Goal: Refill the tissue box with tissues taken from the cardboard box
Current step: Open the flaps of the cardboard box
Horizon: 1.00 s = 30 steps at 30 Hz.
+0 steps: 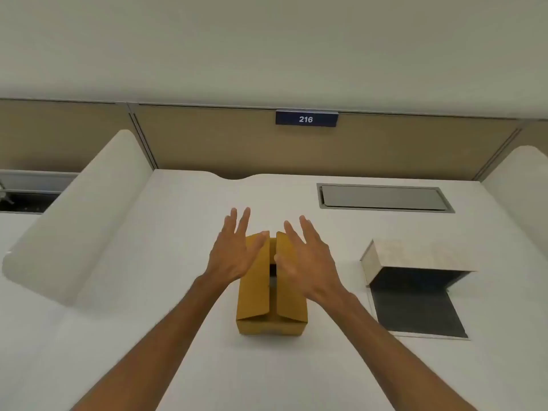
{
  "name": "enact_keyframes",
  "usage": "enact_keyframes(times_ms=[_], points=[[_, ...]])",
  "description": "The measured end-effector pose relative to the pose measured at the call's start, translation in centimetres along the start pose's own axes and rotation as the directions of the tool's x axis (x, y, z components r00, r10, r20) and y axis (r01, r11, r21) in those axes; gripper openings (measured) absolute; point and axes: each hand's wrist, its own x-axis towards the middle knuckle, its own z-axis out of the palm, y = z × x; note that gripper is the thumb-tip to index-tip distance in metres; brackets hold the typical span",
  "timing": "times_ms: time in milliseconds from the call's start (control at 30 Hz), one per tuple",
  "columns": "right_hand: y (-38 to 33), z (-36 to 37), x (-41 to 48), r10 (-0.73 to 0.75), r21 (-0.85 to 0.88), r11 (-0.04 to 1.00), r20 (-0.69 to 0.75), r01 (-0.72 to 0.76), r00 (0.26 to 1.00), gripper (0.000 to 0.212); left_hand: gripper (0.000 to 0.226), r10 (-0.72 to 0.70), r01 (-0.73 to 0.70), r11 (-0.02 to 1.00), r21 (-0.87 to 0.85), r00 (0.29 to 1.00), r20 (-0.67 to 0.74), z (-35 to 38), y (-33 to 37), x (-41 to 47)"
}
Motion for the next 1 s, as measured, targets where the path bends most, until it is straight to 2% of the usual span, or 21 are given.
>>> enact_keyframes(times_ms=[67,167,267,433,733,867,1000], points=[[0.1,1.4,-0.9,0.035,-0.005,0.999,0.076,-0.035,0.997,0.073,0.08,-0.086,0.087,0.996,0.001,0.985,0.149,0.9,-0.7,-0.2],[0.6,3.6,-2.6,0.061,0.029,0.997,0.144,-0.066,0.988,0.066,0.082,-0.151,0.152,0.988,0.018,0.958,0.245,2.8,-1.6,-0.7],[0.8,4.1,-2.9,0.04,0.009,0.999,0.155,-0.042,0.987,0.058,0.085,-0.173,0.174,0.985,0.02,0.953,0.249,3.9,-1.5,-1.0],[1.4,4.8,-3.5,0.079,0.042,0.995,0.219,-0.09,0.973,0.068,0.09,-0.184,0.181,0.983,0.034,0.963,0.198,5.1,-1.9,-1.3],[1.6,5.2,-3.6,0.16,0.146,0.97,0.22,-0.194,0.962,0.075,0.096,-0.232,0.233,0.972,0.001,0.964,0.129,5.5,-2.2,-1.0],[1.5,4.9,-3.6,0.18,0.197,0.954,0.22,-0.225,0.959,0.077,0.092,-0.238,0.241,0.97,-0.016,0.964,0.119,5.5,-2.0,-1.0],[1.7,3.8,-3.9,0.214,0.357,0.897,0.164,-0.26,0.963,0.073,0.078,-0.209,0.225,0.962,-0.157,0.972,0.111,4.9,-1.9,-0.8]])
